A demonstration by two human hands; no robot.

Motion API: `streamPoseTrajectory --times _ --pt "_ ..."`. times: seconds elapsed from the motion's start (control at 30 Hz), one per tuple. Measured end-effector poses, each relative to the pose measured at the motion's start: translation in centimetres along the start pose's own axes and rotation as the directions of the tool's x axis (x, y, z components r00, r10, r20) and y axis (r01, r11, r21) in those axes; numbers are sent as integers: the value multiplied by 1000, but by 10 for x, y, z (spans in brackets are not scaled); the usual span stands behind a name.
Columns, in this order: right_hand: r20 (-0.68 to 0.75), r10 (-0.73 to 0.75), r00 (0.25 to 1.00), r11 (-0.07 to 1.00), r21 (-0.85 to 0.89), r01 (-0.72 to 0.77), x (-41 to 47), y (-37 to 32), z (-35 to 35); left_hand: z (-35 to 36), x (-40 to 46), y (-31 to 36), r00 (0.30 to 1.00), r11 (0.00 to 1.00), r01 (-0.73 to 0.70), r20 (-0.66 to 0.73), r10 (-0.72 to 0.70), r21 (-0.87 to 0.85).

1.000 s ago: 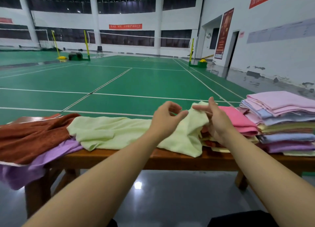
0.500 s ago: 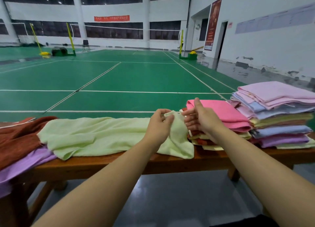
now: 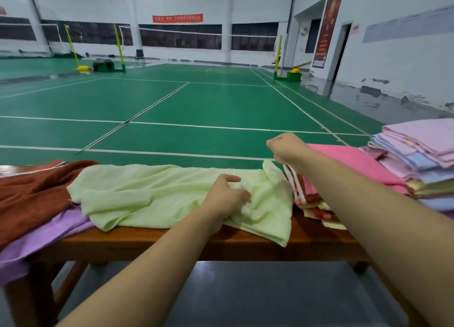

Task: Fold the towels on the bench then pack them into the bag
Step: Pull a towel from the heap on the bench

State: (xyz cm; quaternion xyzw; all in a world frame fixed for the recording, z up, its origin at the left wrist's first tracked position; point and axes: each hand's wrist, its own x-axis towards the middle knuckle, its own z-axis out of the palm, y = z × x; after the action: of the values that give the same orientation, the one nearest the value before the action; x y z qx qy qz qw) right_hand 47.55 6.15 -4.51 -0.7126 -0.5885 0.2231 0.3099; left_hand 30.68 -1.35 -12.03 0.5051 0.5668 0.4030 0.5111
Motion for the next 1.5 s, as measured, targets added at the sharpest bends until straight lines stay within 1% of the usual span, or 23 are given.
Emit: streamPoseTrajectory --times 0.1,0.17,0.23,0.3,0.33,0.4,0.47,0.53,0.6,0.67,0.73,0.8,0.83,0.9,0.97,1.07,1.13,1.2,1.27,1.37,1.43,1.47,1.5 --pt "74 17 997 978 -208 -1 21 -3 14 -5 4 -4 996 1000 10 90 -9 -21" --pt "117 79 990 954 -297 -41 31 2 27 -8 8 -5 993 995 38 119 -27 -92" --pt "117 116 986 908 -414 -57 33 8 37 -9 12 -7 990 985 54 140 -30 -165" --pt "77 83 994 847 -531 -30 37 14 42 -11 14 -7 987 972 70 157 -34 -226" --pt "53 55 997 829 -559 -17 39 16 43 -12 14 -7 985 963 81 166 -39 -256" --pt "47 21 999 832 -554 8 42 18 41 -13 16 -5 981 943 109 185 -51 -316" --pt "87 -16 996 890 -452 54 49 19 37 -14 16 -3 979 928 115 201 -44 -354" --pt "67 -104 992 969 -220 116 52 18 33 -12 17 -2 980 912 103 199 -24 -396" --pt "45 -186 982 983 6 186 47 14 29 -11 17 -2 986 906 100 162 -35 -412" --pt "17 -236 972 962 148 230 38 12 28 -11 18 -1 996 922 70 78 -44 -380" --pt "-22 -295 955 930 224 292 25 10 30 -11 19 0 1000 945 0 -22 -7 -326" --pt "-25 -355 934 878 333 343 11 10 35 -10 17 2 992 965 -105 -99 82 -242" --pt "-17 -377 926 853 383 355 3 9 37 -10 17 1 982 967 -171 -112 152 -187" --pt "25 -391 920 818 467 335 -11 10 41 -6 18 -1 965 962 -256 -79 249 -100" --pt "73 -384 920 801 523 293 -16 12 45 -2 18 -2 961 959 -273 -71 268 -70" --pt "143 -358 923 741 644 188 -19 13 44 0 23 -4 939 947 -316 -165 302 -61" --pt "210 -378 902 711 690 137 -17 12 40 0 26 -4 920 931 -357 -198 337 -73" --pt "254 -439 862 692 708 143 -15 9 35 -1 27 -3 910 919 -387 -187 369 -72" --pt "288 -493 821 698 694 176 -14 7 31 -1 27 -4 905 914 -403 -167 391 -44" --pt "352 -510 785 696 705 136 -14 5 28 1 30 -8 876 891 -454 -173 450 20" --pt "401 -502 767 724 679 119 -13 6 26 3 31 -11 861 877 -479 -180 476 28" --pt "410 -487 771 752 646 131 -12 7 25 5 30 -11 861 875 -484 -171 479 12" --pt "396 -465 792 780 606 155 -10 7 23 6 29 -12 866 876 -482 -151 476 -8"
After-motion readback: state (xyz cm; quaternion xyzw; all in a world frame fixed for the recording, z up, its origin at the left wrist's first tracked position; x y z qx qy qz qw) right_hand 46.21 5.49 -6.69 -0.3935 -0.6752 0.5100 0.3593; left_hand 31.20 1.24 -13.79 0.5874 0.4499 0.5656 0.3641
